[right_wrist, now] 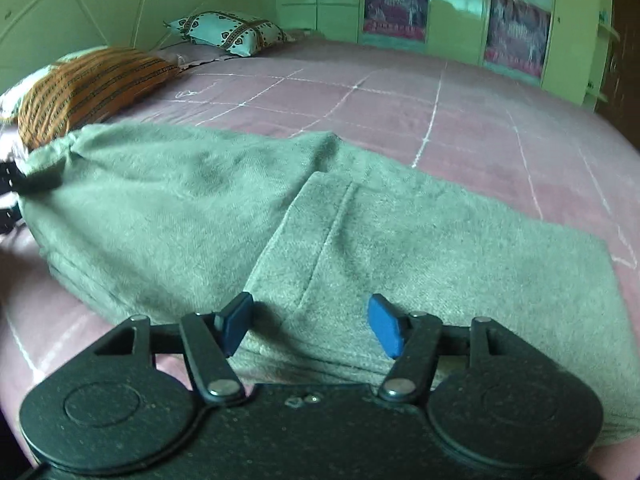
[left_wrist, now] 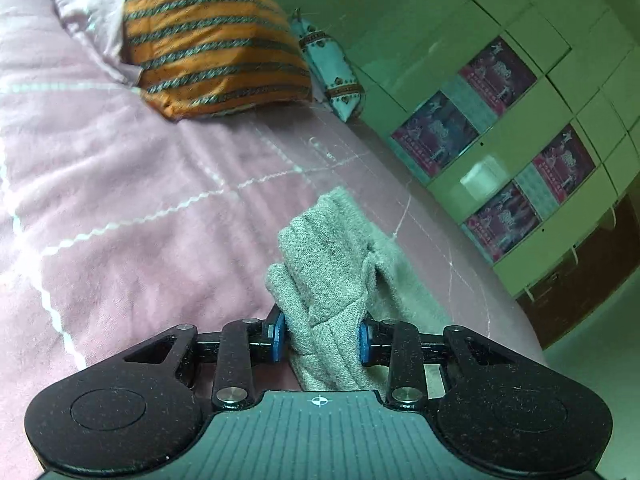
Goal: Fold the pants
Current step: 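Lift the held pant end with the left tool and fold it over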
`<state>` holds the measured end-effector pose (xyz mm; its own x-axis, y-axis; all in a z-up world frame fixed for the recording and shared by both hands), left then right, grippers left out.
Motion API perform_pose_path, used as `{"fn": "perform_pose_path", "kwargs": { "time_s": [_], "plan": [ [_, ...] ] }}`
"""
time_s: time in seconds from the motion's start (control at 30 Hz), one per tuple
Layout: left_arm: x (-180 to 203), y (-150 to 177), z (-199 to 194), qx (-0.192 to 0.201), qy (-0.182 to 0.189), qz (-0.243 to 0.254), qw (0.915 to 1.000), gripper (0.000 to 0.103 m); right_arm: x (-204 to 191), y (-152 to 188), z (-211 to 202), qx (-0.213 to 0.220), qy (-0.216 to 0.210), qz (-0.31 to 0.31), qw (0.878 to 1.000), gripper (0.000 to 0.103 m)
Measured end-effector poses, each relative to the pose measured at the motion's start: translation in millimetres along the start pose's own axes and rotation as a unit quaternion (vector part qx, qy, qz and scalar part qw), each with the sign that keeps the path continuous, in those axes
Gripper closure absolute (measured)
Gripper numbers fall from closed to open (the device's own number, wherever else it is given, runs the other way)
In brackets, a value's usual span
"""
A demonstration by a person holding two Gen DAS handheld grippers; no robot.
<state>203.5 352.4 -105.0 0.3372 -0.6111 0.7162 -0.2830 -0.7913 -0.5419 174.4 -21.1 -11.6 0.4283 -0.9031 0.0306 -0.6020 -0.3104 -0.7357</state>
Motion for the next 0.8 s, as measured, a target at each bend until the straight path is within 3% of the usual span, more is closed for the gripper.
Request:
{"fn": "perform_pose_path", "kwargs": {
  "time_s": [0.1, 0.27, 0.5, 0.67, 0.73, 0.8],
  "plan": [
    [23.0, -0.6, -13.8, 0.018, 0.008, 0.034, 0.9992, 0.069, 27.8, 5.1, -32.5, 0.052, 0.000, 0.069, 0.996, 0.046],
    [76.6, 11.2, -34.9, 0.045, 0.022, 0.081, 0.9954, 0.069, 69.6, 28.2, -61.8, 0.053, 0.013, 0.129, 0.990, 0.046],
    [216.5, 75.5, -27.6, 0.044, 0.074, 0.206, 0.9748, 0.069, 139.2, 61.4, -104.6, 0.090, 0.030, 0.219, 0.971, 0.045],
    [310.2, 161.7, -0.8, -0.017, 0.144, 0.248, 0.9580, 0.069, 194.0, 90.8, -132.9, 0.114, 0.052, 0.277, 0.953, 0.045],
    [341.9, 211.7, 12.8, -0.073, 0.176, 0.253, 0.9487, 0.068, 218.9, 103.7, -145.9, 0.122, 0.066, 0.301, 0.943, 0.045],
    [360.3, 259.9, 25.1, -0.143, 0.192, 0.255, 0.9370, 0.056, 243.7, 117.3, -158.7, 0.131, 0.082, 0.330, 0.931, 0.045]
  ]
}}
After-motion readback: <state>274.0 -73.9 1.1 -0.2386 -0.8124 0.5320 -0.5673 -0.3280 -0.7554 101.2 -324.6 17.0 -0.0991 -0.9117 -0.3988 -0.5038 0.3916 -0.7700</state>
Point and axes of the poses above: each gripper's, at about its wrist camera, not at the fingertips, and z roughly the way its jaws point, x to its right, y to its underside, the point moved 2 cm from there along z, roughly the way its jaws point, and after that the axes turned 7 degrees about -z, right-handed, at the moved point
